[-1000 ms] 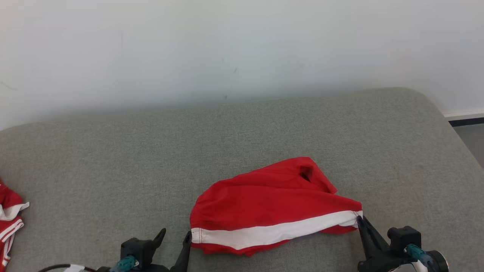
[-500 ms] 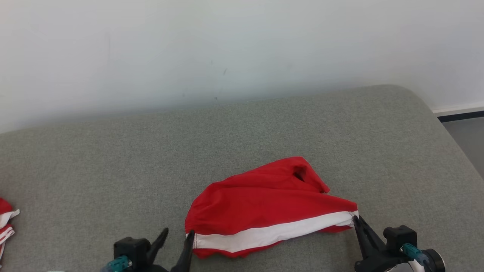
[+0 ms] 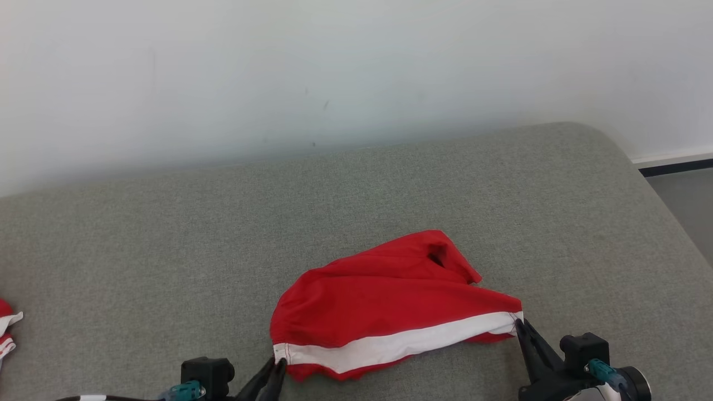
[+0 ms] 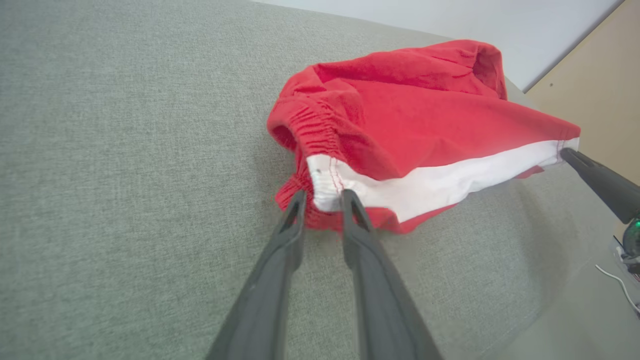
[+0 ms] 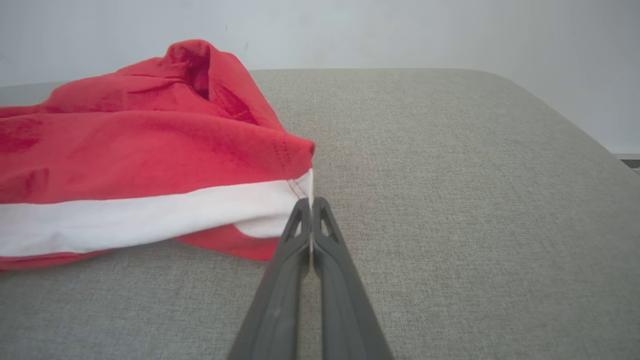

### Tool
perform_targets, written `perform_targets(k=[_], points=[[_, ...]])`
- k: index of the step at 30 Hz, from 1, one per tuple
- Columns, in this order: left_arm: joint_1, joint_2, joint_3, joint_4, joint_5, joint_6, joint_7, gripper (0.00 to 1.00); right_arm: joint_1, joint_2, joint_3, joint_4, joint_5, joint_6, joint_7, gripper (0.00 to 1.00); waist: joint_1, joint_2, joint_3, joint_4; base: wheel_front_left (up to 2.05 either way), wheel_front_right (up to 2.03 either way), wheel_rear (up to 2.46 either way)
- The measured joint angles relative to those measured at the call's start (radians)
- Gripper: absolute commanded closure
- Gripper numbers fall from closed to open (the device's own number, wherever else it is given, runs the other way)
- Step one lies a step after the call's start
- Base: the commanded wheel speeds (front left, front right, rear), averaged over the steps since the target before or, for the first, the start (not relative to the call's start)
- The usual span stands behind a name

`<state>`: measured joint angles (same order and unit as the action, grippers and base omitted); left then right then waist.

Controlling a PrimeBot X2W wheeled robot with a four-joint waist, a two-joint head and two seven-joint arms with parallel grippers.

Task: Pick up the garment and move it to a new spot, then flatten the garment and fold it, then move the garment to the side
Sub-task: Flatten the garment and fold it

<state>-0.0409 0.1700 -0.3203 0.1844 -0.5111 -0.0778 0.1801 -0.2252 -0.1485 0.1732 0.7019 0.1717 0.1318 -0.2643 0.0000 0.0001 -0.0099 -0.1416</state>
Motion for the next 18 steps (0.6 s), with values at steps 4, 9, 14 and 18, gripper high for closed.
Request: perform_targets(k=[4,9,14,18], points=[[-0.007,-0.007,-0.003,0.002,-0.031,-0.012,-0.004,1.00,0.000,-0.004,0.006,0.001,0.003,0.000,0.000,1.00,0.0000,0.0000,-0.003,0.000,0.00,0.00,0.00],[-0.032,-0.024,0.000,0.001,-0.137,-0.038,0.002,1.00,-0.007,-0.016,0.009,-0.022,0.006,0.000,0.000,1.00,0.0000,0.0000,-0.009,0.003,0.00,0.00,0.00],[-0.068,-0.020,0.026,-0.043,-0.252,-0.047,-0.004,1.00,-0.022,-0.031,0.009,-0.093,0.016,0.000,0.000,1.00,0.0000,0.0000,-0.017,0.000,0.00,0.00,0.00],[-0.104,0.001,0.064,-0.099,-0.355,-0.047,-0.001,1.00,-0.041,-0.048,0.003,-0.181,0.023,0.000,0.000,1.00,0.0000,0.0000,-0.023,-0.002,0.00,0.00,0.00]])
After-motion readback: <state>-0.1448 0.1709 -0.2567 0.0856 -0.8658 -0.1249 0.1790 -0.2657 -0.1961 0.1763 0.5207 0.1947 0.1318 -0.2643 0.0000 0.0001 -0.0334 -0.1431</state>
